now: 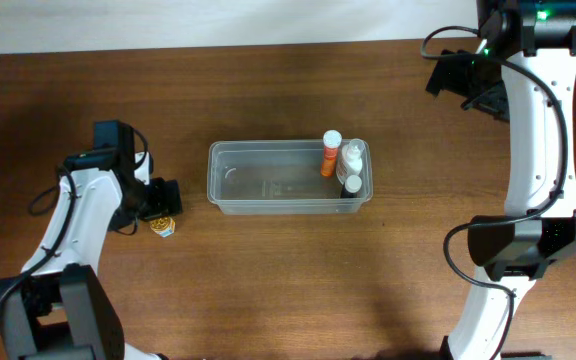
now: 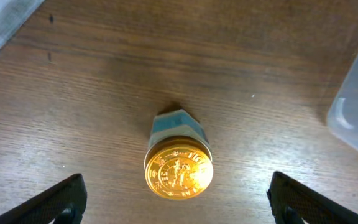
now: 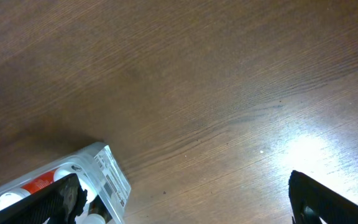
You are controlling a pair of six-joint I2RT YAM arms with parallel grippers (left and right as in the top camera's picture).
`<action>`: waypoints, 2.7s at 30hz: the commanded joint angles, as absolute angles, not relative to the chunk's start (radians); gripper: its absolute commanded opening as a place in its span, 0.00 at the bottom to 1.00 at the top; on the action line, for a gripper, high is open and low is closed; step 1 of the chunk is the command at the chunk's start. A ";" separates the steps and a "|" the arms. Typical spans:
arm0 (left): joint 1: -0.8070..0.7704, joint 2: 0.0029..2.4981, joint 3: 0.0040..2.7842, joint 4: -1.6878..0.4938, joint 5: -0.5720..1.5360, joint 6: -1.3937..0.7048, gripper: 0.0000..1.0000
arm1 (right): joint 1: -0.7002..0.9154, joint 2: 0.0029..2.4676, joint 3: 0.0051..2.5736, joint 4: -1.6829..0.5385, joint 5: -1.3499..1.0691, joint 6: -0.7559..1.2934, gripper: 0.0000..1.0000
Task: Pack container
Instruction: 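Reach left gripper down and grasp the small amber jar, then lift the amber jar and carry it right over the container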
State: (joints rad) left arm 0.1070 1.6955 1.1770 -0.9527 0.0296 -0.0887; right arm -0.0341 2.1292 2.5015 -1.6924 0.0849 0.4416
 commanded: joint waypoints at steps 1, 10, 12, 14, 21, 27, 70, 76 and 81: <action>0.108 1.727 1.149 -0.931 0.044 -0.054 0.84 | -0.039 2.131 2.516 -1.695 0.083 0.447 0.98; 0.108 1.816 1.148 -0.878 0.018 -0.052 0.77 | -0.039 2.131 2.516 -1.695 0.083 0.447 0.99; 0.108 1.837 1.147 -0.871 0.018 -0.052 0.73 | -0.039 2.131 2.516 -1.695 0.083 0.447 0.98; 0.108 1.849 1.147 -0.868 0.018 -0.052 0.64 | -0.039 2.131 2.516 -1.695 0.083 0.447 0.98; 0.108 1.857 1.148 -0.865 0.018 -0.052 0.30 | -0.039 2.131 2.516 -1.695 0.083 0.447 0.98; 0.108 1.857 1.166 -0.896 0.019 -0.052 0.17 | -0.039 2.131 2.516 -1.695 0.083 0.447 0.98; -0.535 2.099 1.896 -1.161 0.071 -0.165 0.16 | -0.039 2.131 2.516 -1.695 0.083 0.447 0.98; -0.568 2.128 1.896 -1.159 0.070 -0.210 0.17 | -0.039 2.131 2.516 -1.695 0.083 0.447 0.99; -0.569 2.128 1.896 -1.167 0.018 -0.360 0.16 | -0.039 2.131 2.516 -1.695 0.083 0.447 0.98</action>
State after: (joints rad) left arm -0.5694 2.1231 1.8778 -1.1622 0.0536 -0.2276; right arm -0.0341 2.1292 2.5015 -1.6924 0.0849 0.4412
